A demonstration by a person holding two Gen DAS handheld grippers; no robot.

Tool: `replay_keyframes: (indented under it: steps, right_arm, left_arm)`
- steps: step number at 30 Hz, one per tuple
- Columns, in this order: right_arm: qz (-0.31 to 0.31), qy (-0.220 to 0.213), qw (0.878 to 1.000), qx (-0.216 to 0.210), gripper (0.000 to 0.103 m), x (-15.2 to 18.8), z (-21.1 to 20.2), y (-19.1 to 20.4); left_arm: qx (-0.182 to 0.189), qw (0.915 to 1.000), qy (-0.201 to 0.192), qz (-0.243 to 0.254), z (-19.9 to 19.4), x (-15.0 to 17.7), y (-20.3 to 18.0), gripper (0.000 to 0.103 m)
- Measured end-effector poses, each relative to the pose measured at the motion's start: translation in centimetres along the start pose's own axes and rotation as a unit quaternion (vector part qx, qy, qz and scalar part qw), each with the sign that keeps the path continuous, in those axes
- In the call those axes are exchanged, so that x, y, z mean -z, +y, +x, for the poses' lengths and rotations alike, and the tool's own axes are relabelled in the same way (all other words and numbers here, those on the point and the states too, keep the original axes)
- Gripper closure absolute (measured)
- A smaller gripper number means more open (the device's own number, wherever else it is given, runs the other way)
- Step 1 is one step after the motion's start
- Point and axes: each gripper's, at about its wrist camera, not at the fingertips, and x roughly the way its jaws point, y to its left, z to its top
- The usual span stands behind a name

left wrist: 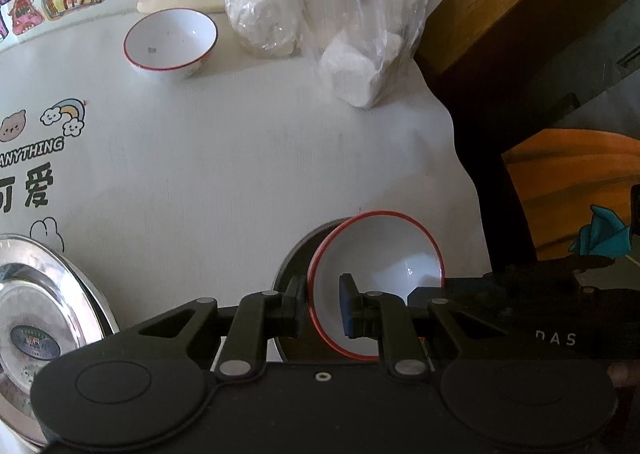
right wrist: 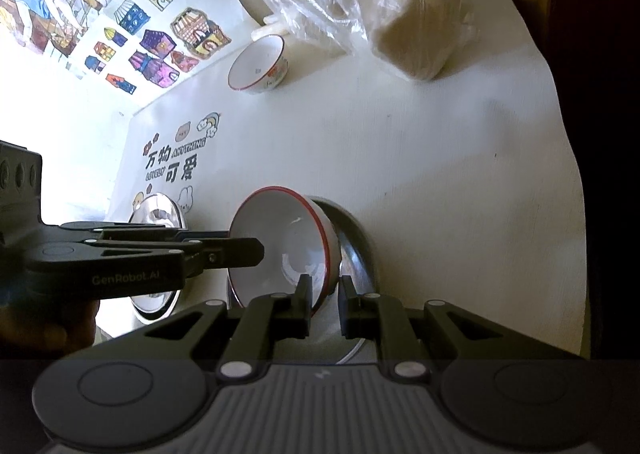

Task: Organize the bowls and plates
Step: 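Lift the white bowl with both grippers and lower it into the steel bowl, then settle the white bowl inside the steel bowl and open both grippers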

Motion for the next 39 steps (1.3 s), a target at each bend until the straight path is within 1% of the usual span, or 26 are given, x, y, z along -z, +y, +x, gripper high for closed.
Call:
replay_keyframes:
  steps: [18, 28, 39]
  right_arm:
    - [0.003, 0.028, 1.000, 0.008, 0.088, 0.5, 0.9, -0.1]
    - [0.002, 0.035, 0.999, 0.012, 0.088, 0.6, 1.4, -0.1]
    - [0.005, 0.034, 0.999, 0.012, 0.088, 0.5, 1.5, -0.4]
  left_arm:
    - [-0.006, 0.9991, 0.040, 0.015, 1.2, 0.3, -0.1, 0.084]
    - [-0.008, 0.9985, 0.052, 0.011, 2.0, 0.1, 0.0, 0.083]
    - [-0.009, 0.9985, 0.053, 0.012, 2.2, 0.0, 0.0, 0.081]
